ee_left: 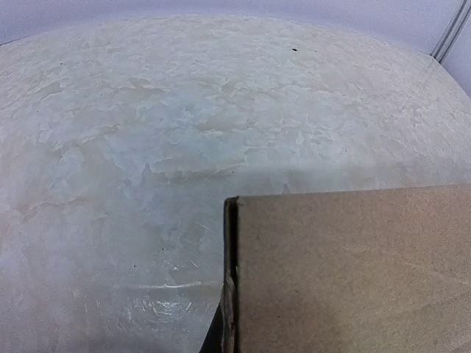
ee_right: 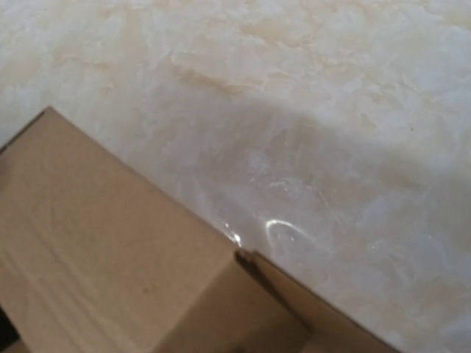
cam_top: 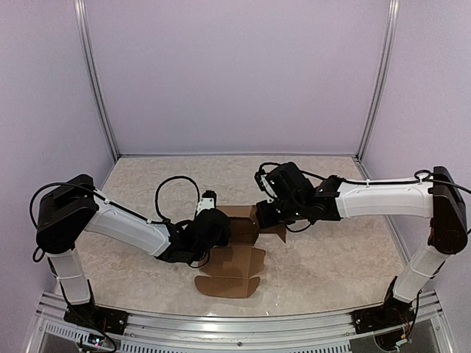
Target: Fold the paper box
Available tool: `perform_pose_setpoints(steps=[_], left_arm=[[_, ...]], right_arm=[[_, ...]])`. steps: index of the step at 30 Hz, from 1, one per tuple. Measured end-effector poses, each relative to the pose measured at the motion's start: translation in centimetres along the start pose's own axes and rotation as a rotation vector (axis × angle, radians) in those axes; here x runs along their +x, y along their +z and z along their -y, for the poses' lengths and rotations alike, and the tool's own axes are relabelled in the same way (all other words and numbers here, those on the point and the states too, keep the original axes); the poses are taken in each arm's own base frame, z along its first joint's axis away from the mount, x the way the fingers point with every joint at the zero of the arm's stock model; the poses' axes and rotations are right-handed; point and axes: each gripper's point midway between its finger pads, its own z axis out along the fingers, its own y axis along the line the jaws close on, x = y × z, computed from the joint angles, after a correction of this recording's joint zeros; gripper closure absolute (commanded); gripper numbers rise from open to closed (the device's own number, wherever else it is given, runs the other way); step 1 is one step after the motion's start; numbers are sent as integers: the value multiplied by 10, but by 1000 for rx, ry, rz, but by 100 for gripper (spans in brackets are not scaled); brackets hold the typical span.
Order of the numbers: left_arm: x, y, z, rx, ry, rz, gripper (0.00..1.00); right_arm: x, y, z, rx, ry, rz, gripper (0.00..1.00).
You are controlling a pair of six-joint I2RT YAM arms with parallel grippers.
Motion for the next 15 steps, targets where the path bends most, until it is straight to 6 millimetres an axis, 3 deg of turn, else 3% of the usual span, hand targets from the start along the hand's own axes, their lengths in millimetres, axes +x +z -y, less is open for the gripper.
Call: perform_pose_setpoints(steps=[15], left_arm=[[6, 6, 10, 90, -77, -86, 100]], right_arm=[[-14, 4, -12, -68, 89, 63, 100]])
